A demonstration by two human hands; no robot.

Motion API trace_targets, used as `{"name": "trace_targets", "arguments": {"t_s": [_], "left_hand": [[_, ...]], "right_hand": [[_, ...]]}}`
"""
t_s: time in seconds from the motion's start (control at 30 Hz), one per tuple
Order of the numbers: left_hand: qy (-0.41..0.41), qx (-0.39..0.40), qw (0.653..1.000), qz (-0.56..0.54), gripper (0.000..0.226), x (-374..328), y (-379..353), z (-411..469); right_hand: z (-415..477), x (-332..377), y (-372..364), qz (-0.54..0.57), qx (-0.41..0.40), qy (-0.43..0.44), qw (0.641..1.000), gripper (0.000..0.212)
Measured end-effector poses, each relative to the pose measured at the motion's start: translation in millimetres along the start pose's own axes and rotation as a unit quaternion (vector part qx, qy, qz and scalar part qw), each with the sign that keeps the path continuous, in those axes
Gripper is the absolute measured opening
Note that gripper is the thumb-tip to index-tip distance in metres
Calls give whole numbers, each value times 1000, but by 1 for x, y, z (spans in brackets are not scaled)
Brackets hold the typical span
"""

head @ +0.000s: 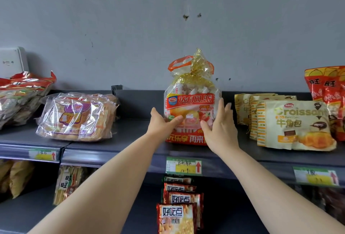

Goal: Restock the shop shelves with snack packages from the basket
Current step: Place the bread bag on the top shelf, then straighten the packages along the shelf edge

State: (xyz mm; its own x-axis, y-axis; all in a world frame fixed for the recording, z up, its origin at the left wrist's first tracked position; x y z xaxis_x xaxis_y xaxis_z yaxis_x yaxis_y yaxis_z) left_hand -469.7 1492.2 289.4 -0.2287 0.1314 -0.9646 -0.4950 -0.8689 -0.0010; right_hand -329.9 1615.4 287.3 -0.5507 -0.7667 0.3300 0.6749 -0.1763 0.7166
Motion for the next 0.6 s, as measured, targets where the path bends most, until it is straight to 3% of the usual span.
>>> {"name": "trace_targets", "arguments": {"t_s": [0.27, 0.37, 0.5, 0.6], "left_hand": [[-149, -3, 982, 119, 66, 1, 6, -27], [-132, 17, 969, 208, 55, 4, 6, -42], [-101, 65, 898, 422, 48, -1, 11, -63], [-103, 86, 864, 485, 46, -3, 21, -74]], "right_hand": [[-47, 18, 9, -124, 40, 66, 989, 71], [-57, 19, 12, -167, 59, 85, 981, 63], [-70, 18, 18, -216, 114, 95, 965, 63], [-76, 20, 24, -213, 150, 91, 961, 64]]}}
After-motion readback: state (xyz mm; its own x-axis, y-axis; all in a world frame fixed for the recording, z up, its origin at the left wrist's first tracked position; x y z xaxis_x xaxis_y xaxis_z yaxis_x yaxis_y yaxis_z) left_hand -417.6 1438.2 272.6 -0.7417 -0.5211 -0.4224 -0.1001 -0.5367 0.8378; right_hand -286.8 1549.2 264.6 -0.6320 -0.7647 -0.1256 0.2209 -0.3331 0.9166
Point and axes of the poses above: each hand's wrist, its own z-axis towards the middle knuckle, its own y-axis out of the back of the hand, x = y × z, the point moved 3 cm from there along z, towards the middle knuckle, and after that the axes turned 14 degrees about -z, right-handed, at the moved point
